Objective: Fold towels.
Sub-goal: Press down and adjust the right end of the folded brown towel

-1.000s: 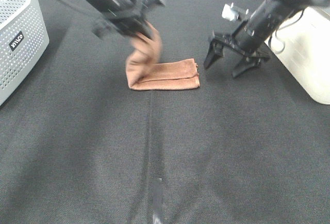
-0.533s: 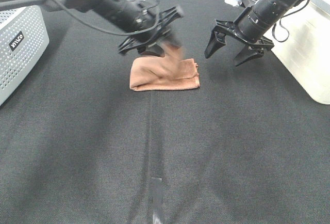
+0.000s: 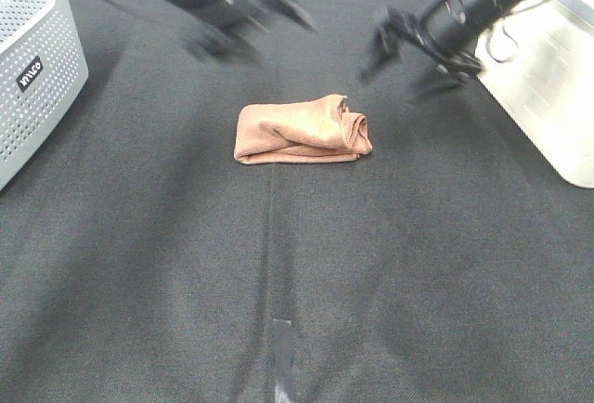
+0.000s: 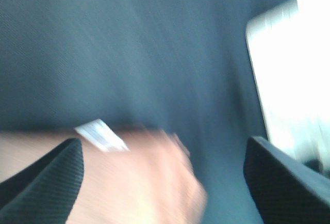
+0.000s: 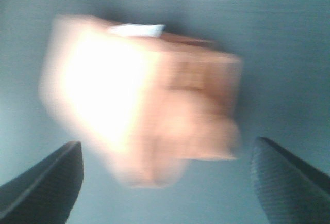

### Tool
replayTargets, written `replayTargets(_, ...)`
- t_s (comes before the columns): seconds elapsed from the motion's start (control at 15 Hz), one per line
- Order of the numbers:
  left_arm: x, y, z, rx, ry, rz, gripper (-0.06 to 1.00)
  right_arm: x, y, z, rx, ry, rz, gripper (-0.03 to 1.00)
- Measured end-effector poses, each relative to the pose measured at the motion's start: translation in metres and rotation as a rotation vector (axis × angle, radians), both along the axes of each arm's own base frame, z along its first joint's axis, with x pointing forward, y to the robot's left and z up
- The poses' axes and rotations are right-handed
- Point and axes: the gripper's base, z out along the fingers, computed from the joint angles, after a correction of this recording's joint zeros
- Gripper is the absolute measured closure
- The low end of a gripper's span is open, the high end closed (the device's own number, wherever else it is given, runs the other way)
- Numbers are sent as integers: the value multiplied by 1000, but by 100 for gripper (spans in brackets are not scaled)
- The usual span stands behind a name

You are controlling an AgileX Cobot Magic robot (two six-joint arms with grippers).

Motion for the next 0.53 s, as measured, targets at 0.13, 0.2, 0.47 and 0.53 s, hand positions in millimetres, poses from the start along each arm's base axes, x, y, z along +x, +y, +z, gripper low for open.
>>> replayTargets(0.13, 9, 31, 4, 21, -12, 51, 14, -3, 16, 8, 125, -9, 37, 14)
replayTargets(0.2, 11, 42, 3, 29, -6, 65, 14, -4, 27, 10, 171, -16, 57, 14)
replayTargets(0.47, 13, 58, 2, 46, 11, 80, 14, -13, 80, -20, 295, 23, 149, 14)
replayTargets(0.53, 13, 58, 2, 46, 12, 79, 14, -15, 88, -32, 295, 42, 168, 14)
